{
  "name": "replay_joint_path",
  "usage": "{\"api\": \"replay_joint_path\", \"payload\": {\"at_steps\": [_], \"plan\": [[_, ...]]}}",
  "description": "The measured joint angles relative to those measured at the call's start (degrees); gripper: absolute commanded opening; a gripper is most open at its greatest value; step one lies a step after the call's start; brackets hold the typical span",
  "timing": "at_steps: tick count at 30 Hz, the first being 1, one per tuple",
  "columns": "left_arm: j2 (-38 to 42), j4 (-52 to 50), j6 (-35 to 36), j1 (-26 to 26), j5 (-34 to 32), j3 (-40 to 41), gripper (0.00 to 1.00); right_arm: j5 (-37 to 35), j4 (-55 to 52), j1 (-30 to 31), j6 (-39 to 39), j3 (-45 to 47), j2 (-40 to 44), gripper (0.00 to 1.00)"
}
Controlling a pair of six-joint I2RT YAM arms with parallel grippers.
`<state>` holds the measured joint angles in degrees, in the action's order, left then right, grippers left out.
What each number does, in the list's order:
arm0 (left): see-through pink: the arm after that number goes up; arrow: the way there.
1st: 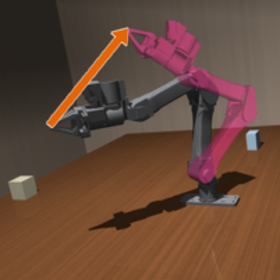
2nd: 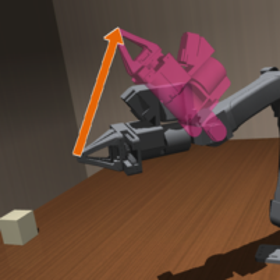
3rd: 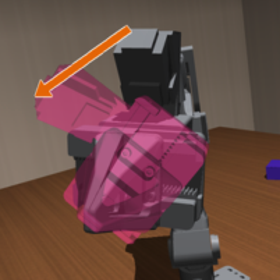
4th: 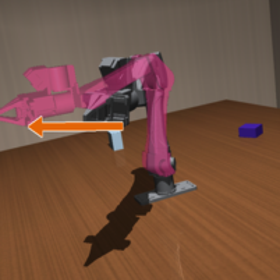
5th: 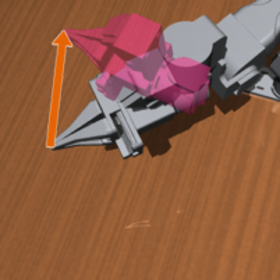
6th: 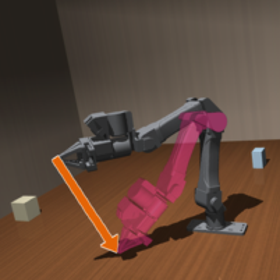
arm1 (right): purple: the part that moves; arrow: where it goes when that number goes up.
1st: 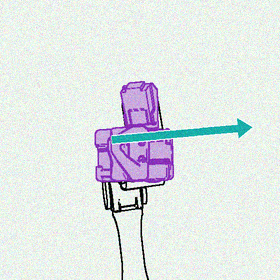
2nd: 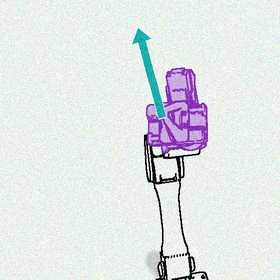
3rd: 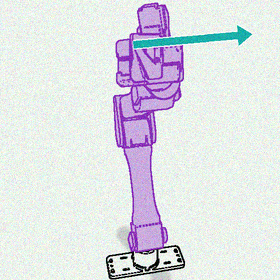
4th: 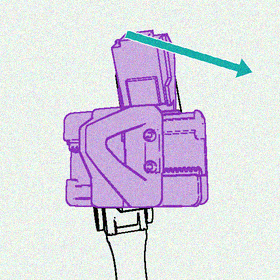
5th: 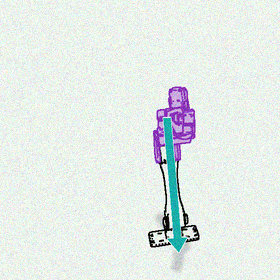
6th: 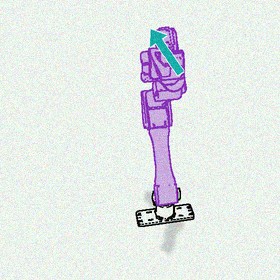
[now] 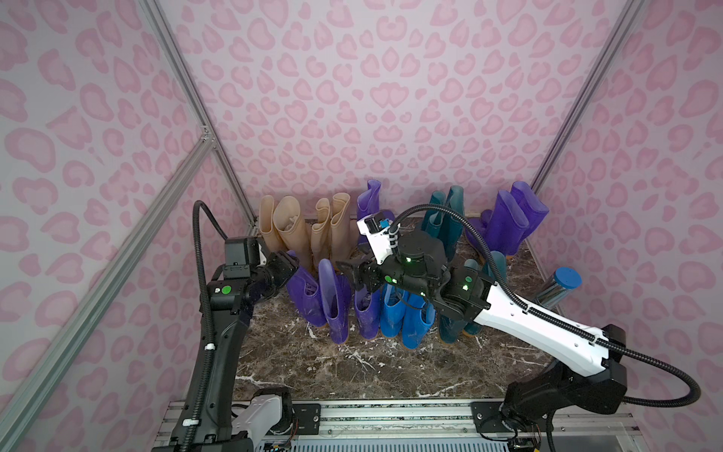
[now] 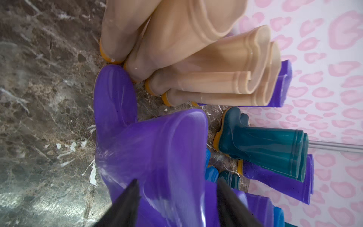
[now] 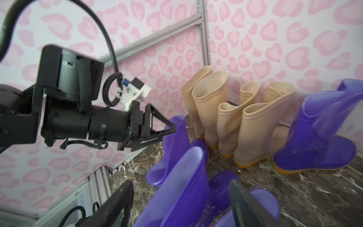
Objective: Match and arrange rain boots in pairs
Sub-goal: Move the rain boot to the center of the board, then pick up the rain boot at the center of the board.
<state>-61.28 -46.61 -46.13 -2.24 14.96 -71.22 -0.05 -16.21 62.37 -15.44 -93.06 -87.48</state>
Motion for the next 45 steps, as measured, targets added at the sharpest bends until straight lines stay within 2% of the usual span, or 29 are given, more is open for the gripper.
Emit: {"api": "replay_joint_path", "payload": {"at_steps": [1,4,8,11,14,20,22,28,31,33,37,39,40,45], "plan": [[0.0,0.0,0.9,0.0,0.1,-1.6,1.0,-0.7,-0.5,1.0,0.5,-1.4,-1.1,0.8],[0.5,-0.2,4.0,0.0,-0.4,-6.6,1.0,-2.1,-2.0,3.2,1.9,-5.3,-4.6,0.82],[3.4,-1.4,7.7,-0.6,-7.3,-10.3,0.99,-5.3,-4.2,5.1,4.3,-12.5,-11.2,0.86],[6.4,-2.2,9.0,-3.2,-12.4,-8.2,0.99,-6.4,-6.5,6.1,6.9,-20.5,-18.2,0.88],[8.7,-3.5,9.2,-6.1,-14.1,-4.3,0.99,-7.5,-9.2,5.9,10.0,-29.2,-25.8,0.89],[12.6,-6.0,10.4,-6.8,-18.8,-1.7,0.99,-7.2,-16.8,3.0,13.4,-49.4,-41.9,0.9],[13.0,-6.7,11.2,-6.8,-19.9,-1.5,0.99,-6.5,-18.5,2.4,14.3,-51.9,-44.7,0.89],[13.2,-7.3,12.2,-6.7,-20.9,-1.2,0.99,-1.1,-21.4,2.4,15.9,-51.4,-46.6,0.86],[13.0,-7.3,12.2,-6.7,-20.9,-1.0,0.99,-0.2,-21.4,2.0,16.1,-51.2,-46.6,0.73],[12.7,-7.2,12.2,-6.7,-20.7,-1.0,0.99,0.3,-21.3,1.6,16.2,-51.1,-47.1,0.6],[12.4,-7.0,12.3,-6.7,-20.0,-1.0,0.99,1.2,-20.5,1.2,16.3,-51.5,-48.9,0.16],[12.4,-6.9,12.7,-6.7,-19.9,-1.0,0.99,1.8,-20.5,1.2,16.3,-51.6,-49.1,0.04],[12.4,-6.8,12.7,-6.7,-19.8,-1.0,0.99,1.8,-20.5,1.2,16.3,-51.6,-49.0,0.0],[11.9,-6.8,13.1,-6.7,-19.8,-1.0,0.99,5.5,-21.4,1.0,14.4,-51.3,-47.0,0.0]]}}
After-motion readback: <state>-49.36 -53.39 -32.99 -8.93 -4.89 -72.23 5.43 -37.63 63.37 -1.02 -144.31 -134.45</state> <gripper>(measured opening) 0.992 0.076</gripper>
